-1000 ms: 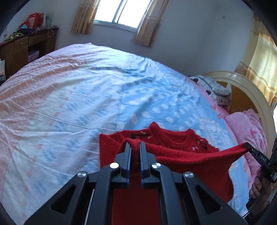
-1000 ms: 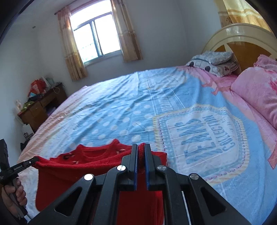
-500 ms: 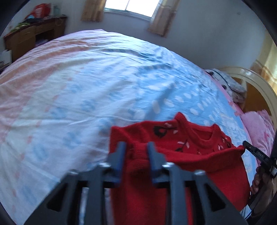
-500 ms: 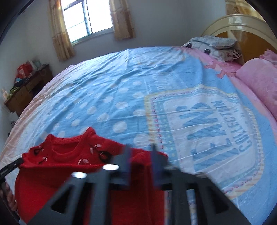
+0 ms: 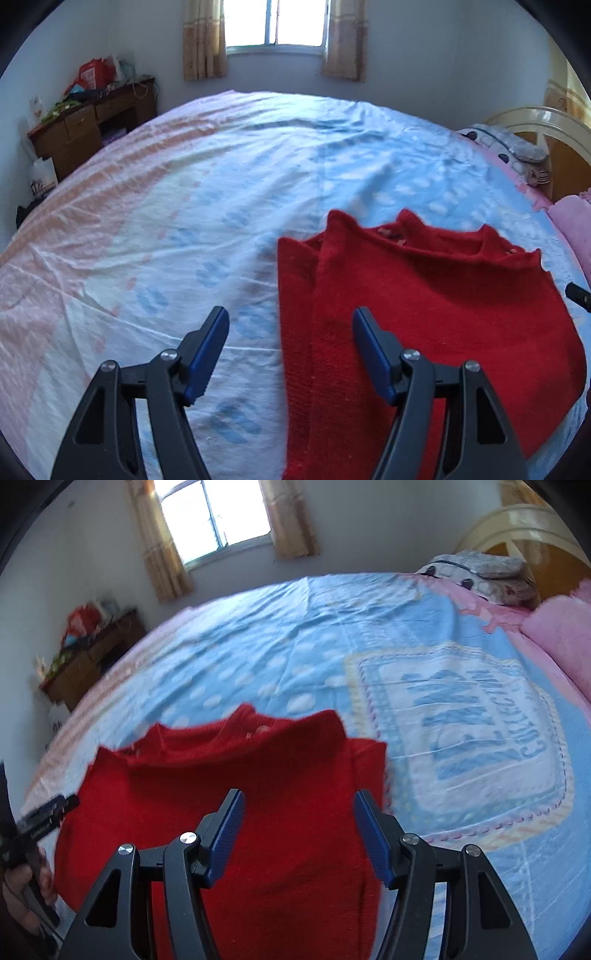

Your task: Fold small clothes

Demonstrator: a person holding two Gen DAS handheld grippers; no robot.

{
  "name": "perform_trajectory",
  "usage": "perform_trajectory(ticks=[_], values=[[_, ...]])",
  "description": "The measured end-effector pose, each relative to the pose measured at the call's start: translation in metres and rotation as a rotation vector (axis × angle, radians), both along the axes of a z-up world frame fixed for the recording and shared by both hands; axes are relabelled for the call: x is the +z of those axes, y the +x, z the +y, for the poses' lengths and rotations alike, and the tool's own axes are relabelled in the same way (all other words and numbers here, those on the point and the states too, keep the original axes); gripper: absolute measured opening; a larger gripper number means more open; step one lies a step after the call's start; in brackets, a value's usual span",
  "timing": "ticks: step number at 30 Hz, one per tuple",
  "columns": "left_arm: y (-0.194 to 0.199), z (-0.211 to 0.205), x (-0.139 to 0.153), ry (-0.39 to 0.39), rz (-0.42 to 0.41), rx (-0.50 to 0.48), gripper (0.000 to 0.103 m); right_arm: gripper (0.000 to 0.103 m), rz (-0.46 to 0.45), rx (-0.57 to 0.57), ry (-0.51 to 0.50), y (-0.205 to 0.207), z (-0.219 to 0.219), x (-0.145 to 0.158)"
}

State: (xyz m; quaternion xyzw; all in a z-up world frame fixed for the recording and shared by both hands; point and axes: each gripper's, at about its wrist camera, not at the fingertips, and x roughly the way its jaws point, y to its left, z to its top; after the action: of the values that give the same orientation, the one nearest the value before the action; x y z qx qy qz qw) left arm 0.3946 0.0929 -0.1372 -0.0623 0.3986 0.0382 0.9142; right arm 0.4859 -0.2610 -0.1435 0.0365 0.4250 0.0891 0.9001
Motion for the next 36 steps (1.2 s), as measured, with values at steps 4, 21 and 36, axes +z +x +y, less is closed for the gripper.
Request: perform_trajectory(ticks=[4,21,36], values=[[-0.003,0.009,-0.011,-0.029,0.037,0.052,0.072,0.062,0.036,0.005,-0.042,0.013,0.010,-0.005],[-0.088,-0.002,-0.006,-0.066,-0.001,-0.004,0.072,0.062,0.038,-0.085,0.068,-0.087,-0.054,0.000],[-0.100,-0.004,-0.024,-0.054,-0.013,0.028,0.085,0.009,0.107,-0.045,0.029,-0.120,-0.043,-0.037]])
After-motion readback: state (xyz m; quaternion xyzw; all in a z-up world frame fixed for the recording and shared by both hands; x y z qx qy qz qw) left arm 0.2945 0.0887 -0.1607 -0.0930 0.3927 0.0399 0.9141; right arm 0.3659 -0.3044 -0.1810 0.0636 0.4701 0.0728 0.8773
